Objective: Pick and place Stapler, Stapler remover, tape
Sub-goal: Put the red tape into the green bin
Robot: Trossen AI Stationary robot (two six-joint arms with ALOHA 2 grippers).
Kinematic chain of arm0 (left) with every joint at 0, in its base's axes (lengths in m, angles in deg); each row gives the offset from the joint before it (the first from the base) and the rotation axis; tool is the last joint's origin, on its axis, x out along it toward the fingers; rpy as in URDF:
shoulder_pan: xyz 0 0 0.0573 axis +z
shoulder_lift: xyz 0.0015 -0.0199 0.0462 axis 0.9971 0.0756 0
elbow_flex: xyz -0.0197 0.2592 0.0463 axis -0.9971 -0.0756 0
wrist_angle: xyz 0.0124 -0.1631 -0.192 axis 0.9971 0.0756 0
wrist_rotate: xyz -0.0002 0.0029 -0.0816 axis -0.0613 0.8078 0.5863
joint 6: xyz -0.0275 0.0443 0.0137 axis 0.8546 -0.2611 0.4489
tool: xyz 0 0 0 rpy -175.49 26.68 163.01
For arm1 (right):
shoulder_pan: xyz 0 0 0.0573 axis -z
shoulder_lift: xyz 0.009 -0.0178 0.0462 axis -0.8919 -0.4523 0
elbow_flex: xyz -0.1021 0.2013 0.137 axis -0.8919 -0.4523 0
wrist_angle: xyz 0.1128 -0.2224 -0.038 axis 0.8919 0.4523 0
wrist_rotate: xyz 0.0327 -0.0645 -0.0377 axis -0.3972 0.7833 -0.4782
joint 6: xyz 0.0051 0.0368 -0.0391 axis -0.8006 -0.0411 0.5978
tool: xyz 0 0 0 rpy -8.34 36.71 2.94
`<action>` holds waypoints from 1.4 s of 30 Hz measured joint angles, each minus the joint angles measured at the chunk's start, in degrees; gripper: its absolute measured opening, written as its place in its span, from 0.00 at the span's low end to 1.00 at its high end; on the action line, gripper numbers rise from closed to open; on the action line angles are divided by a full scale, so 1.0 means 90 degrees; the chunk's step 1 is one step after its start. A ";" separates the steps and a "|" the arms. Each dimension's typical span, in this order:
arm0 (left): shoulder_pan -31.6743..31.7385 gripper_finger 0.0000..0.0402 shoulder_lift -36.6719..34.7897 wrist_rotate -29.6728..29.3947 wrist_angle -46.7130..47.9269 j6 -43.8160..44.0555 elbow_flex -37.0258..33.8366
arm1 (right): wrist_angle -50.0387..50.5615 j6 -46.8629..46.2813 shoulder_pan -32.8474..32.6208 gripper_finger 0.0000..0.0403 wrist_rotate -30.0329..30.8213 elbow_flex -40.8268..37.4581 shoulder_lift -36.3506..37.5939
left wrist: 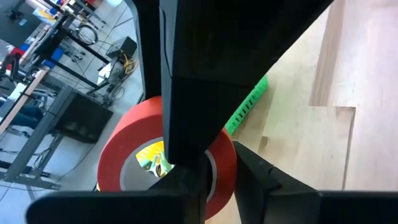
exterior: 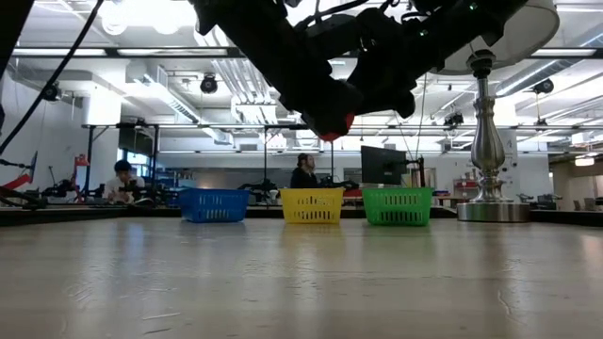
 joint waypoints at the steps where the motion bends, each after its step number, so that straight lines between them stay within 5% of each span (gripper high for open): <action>1: 0.0002 0.14 0.0006 -0.0002 -0.0015 0.0004 0.0000 | 0.0000 -0.0005 0.0000 0.33 0.0025 0.0000 -0.0002; 16: 0.0003 0.30 0.0011 0.0077 -0.0023 0.0170 -0.0049 | 0.0052 0.0053 0.0044 0.30 0.0076 0.0037 -0.0019; 25: -0.0014 0.39 -0.0007 -0.0285 0.0033 0.0159 -0.0053 | 0.0989 0.0000 0.0272 0.30 0.0175 0.0029 -0.0027; 42: -0.0009 0.41 -0.0011 -0.0039 0.0136 0.0498 -0.0073 | 0.2307 0.0051 0.1007 0.31 0.0507 -0.0311 0.0753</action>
